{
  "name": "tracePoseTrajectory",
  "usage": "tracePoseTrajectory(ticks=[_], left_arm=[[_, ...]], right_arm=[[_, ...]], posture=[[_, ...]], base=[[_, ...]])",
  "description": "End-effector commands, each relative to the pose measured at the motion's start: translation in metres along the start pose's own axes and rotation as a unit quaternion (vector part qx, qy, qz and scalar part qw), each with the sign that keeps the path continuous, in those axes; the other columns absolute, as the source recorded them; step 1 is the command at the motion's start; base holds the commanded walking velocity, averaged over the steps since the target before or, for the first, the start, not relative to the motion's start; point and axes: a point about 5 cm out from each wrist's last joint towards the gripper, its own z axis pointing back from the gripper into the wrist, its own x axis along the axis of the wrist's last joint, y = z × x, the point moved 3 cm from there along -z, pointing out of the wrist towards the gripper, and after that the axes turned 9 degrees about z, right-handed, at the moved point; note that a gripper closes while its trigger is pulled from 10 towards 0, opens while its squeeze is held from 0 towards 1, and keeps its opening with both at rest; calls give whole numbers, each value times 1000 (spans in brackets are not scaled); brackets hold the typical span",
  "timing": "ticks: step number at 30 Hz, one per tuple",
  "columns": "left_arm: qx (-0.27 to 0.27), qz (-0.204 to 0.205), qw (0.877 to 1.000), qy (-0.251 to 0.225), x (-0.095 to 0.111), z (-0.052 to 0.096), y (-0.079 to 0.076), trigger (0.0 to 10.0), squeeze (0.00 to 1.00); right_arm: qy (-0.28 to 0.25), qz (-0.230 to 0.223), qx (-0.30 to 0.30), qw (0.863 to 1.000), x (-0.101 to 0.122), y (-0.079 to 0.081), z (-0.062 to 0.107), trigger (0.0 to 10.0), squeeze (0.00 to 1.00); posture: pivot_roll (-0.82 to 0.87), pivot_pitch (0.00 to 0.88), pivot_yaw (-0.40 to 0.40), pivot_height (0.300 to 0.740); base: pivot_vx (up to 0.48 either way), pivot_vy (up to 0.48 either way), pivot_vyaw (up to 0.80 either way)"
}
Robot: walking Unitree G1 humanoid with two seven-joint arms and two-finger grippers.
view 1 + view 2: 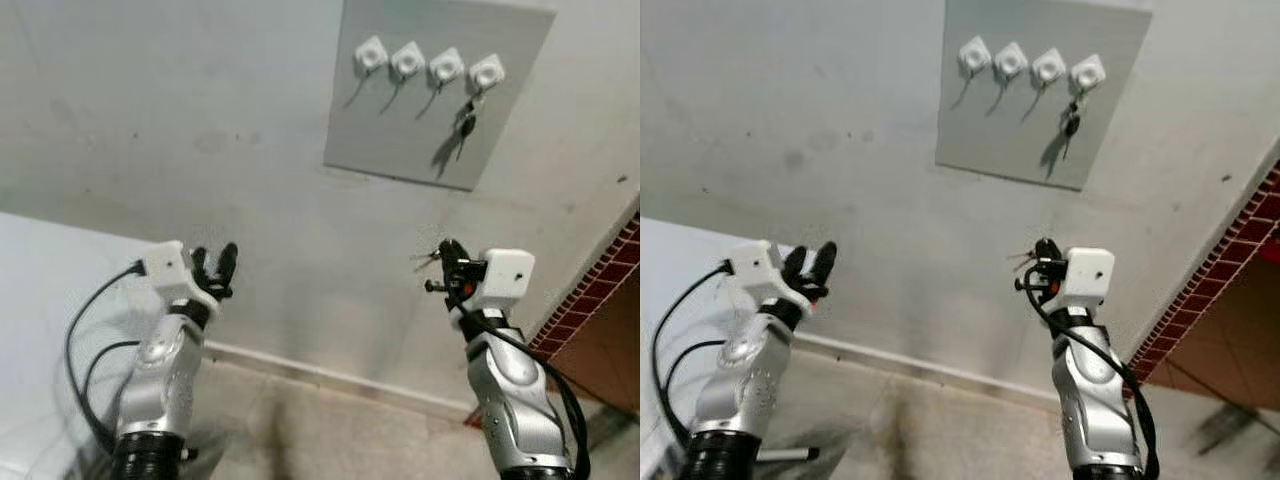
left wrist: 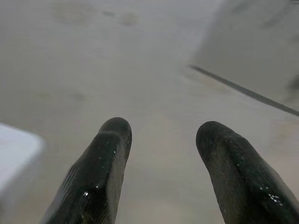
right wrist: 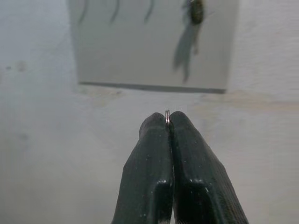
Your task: Hang keys on a hook
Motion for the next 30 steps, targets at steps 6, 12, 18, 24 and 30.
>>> tracePoseTrajectory(ticks=[6, 12, 18, 24, 30], left_arm=[[0, -8, 1000, -6, 8, -1, 3, 10000, 0], [-18, -35, 999, 1, 10, -2, -3, 10000, 0], [-73, -82, 994, 14, 10, -1, -23, 10000, 0], [-108, -85, 990, 32, 2, 1, -35, 10000, 0], [-121, -80, 989, 35, 4, 0, -41, 10000, 0]], right_arm=[[-15, 1, -1, 1000, 7, 2, -1, 10000, 0], [-49, -7, -3, 999, 18, 0, 0, 10000, 0], [-71, -6, -7, 997, 26, -6, 2, 10000, 0], [-72, 2, -9, 997, 25, -12, 4, 10000, 0], [-95, -11, -17, 995, 35, -14, 4, 10000, 0]], posture=[[55, 0, -24, 740], [57, 0, -25, 740], [59, 0, -23, 740], [48, 0, -13, 740], [41, 0, -4, 740]], base=[[0, 0, 0], [0, 0, 0], [0, 0, 0], [0, 0, 0], [0, 0, 0]])
